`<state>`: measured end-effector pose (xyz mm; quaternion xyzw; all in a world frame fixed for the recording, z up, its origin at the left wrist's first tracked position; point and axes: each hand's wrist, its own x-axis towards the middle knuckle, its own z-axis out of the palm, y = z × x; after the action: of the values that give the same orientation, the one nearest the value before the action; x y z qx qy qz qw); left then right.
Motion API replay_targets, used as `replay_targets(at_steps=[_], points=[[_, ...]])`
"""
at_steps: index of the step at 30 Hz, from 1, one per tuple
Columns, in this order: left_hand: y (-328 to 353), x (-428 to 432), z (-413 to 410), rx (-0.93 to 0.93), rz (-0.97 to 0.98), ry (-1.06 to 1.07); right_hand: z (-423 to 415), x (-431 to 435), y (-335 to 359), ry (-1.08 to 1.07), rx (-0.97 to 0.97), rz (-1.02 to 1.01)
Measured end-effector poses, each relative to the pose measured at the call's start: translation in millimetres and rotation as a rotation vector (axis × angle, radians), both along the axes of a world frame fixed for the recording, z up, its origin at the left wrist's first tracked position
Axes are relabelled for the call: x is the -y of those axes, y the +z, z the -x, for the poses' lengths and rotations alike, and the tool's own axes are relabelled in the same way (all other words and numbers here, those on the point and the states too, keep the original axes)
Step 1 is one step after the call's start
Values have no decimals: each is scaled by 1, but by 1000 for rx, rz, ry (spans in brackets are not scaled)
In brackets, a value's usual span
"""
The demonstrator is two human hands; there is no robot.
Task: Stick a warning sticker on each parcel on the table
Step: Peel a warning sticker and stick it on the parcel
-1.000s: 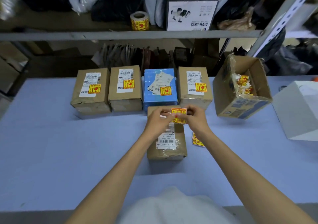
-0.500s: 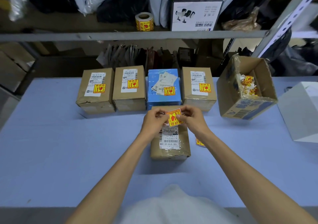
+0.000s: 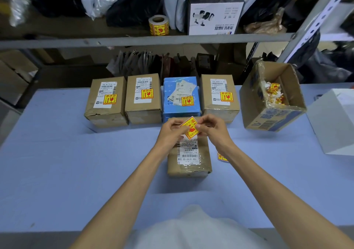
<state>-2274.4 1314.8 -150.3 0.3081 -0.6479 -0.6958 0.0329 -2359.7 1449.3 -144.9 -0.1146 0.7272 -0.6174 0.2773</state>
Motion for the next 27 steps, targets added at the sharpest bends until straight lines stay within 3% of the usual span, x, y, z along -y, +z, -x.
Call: replay_targets(at_steps=[6, 13, 27], points=[[6, 4, 3, -3, 212, -74, -1, -4, -3, 63, -99, -84], [1, 2, 2, 28, 119, -28, 3, -1, -5, 17, -43, -93], [4, 3, 2, 155, 87, -132, 5, -2, -5, 12, -59, -95]])
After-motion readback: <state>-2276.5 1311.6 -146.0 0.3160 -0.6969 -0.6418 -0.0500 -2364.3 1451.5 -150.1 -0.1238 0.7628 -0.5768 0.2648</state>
